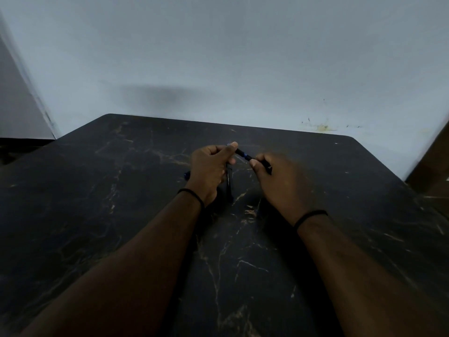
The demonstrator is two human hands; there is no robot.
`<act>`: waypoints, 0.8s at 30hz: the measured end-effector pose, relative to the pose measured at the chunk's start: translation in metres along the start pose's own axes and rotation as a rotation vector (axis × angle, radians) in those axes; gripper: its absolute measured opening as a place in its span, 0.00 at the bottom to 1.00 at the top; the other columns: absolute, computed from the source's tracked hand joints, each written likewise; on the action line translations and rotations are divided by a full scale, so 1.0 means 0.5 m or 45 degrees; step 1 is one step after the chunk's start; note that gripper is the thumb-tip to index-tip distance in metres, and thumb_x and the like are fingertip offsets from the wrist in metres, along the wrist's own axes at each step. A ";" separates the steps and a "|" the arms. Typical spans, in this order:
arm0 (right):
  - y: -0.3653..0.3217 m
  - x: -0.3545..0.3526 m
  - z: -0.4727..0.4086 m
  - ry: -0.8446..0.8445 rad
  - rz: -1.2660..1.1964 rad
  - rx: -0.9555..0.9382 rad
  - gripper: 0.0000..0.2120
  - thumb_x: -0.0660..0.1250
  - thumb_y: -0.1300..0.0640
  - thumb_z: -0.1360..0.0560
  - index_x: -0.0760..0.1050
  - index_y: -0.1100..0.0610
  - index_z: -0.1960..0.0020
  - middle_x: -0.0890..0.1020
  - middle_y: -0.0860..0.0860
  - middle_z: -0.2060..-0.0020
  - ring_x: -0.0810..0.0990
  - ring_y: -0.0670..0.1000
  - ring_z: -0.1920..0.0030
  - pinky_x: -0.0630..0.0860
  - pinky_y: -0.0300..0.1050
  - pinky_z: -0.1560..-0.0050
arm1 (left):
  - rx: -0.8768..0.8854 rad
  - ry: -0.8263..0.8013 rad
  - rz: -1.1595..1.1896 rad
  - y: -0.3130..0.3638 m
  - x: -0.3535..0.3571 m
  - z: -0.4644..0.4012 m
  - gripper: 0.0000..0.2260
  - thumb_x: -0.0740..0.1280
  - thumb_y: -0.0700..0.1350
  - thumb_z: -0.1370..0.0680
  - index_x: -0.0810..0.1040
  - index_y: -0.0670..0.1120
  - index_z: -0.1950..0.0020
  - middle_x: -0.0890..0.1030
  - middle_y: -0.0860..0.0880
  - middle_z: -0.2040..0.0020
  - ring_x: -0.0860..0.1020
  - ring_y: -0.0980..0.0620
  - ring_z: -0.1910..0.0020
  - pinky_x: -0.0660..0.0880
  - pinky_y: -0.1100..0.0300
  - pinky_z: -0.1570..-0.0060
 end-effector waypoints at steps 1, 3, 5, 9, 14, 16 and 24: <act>0.000 0.001 0.000 -0.007 -0.024 0.005 0.05 0.65 0.46 0.22 0.77 0.46 0.53 0.79 0.43 0.62 0.77 0.44 0.62 0.71 0.42 0.64 | 0.000 -0.005 0.003 0.000 0.000 0.001 0.09 0.70 0.46 0.22 0.79 0.41 0.58 0.78 0.47 0.67 0.63 0.59 0.81 0.60 0.68 0.83; 0.001 0.000 0.002 -0.003 -0.117 0.036 0.07 0.70 0.46 0.24 0.75 0.44 0.48 0.79 0.41 0.57 0.78 0.42 0.58 0.72 0.39 0.61 | -0.002 -0.013 0.010 0.000 0.000 0.002 0.09 0.70 0.46 0.22 0.79 0.41 0.58 0.78 0.47 0.67 0.63 0.59 0.81 0.60 0.68 0.83; 0.003 -0.002 0.003 0.025 -0.135 0.046 0.12 0.74 0.49 0.27 0.71 0.42 0.51 0.77 0.40 0.59 0.77 0.40 0.59 0.72 0.40 0.63 | -0.004 -0.008 0.005 0.000 -0.001 0.001 0.09 0.70 0.45 0.22 0.79 0.41 0.58 0.78 0.46 0.66 0.63 0.59 0.81 0.60 0.68 0.83; 0.007 -0.001 0.001 0.030 -0.078 0.059 0.10 0.72 0.51 0.26 0.71 0.45 0.58 0.78 0.43 0.64 0.78 0.45 0.62 0.77 0.47 0.63 | -0.007 -0.002 0.005 -0.002 0.000 0.000 0.09 0.70 0.45 0.22 0.79 0.41 0.58 0.78 0.46 0.66 0.63 0.58 0.80 0.60 0.68 0.83; 0.000 0.000 0.000 -0.010 -0.058 0.017 0.08 0.63 0.44 0.21 0.77 0.46 0.51 0.80 0.43 0.62 0.79 0.46 0.61 0.76 0.45 0.60 | -0.008 0.008 0.024 -0.003 0.000 -0.002 0.09 0.70 0.45 0.22 0.78 0.42 0.59 0.78 0.47 0.68 0.63 0.58 0.81 0.59 0.68 0.83; 0.000 -0.003 0.001 0.010 -0.117 0.046 0.08 0.69 0.45 0.25 0.74 0.43 0.47 0.79 0.41 0.58 0.78 0.43 0.59 0.76 0.43 0.59 | -0.010 0.006 0.022 -0.004 0.000 -0.003 0.08 0.70 0.45 0.22 0.78 0.41 0.58 0.78 0.47 0.67 0.63 0.58 0.81 0.59 0.68 0.83; -0.002 -0.010 0.002 0.014 -0.023 0.029 0.07 0.68 0.47 0.23 0.75 0.47 0.58 0.78 0.44 0.66 0.76 0.45 0.64 0.71 0.43 0.65 | -0.013 0.008 0.035 -0.003 -0.003 -0.003 0.09 0.70 0.45 0.22 0.78 0.42 0.60 0.78 0.47 0.68 0.63 0.58 0.81 0.59 0.68 0.84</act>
Point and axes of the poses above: each hand's wrist, its own z-axis away from the middle knuckle, its own x-axis out of the palm, y = z × x, the point moved 4 cm from there along -z, towards the middle knuckle
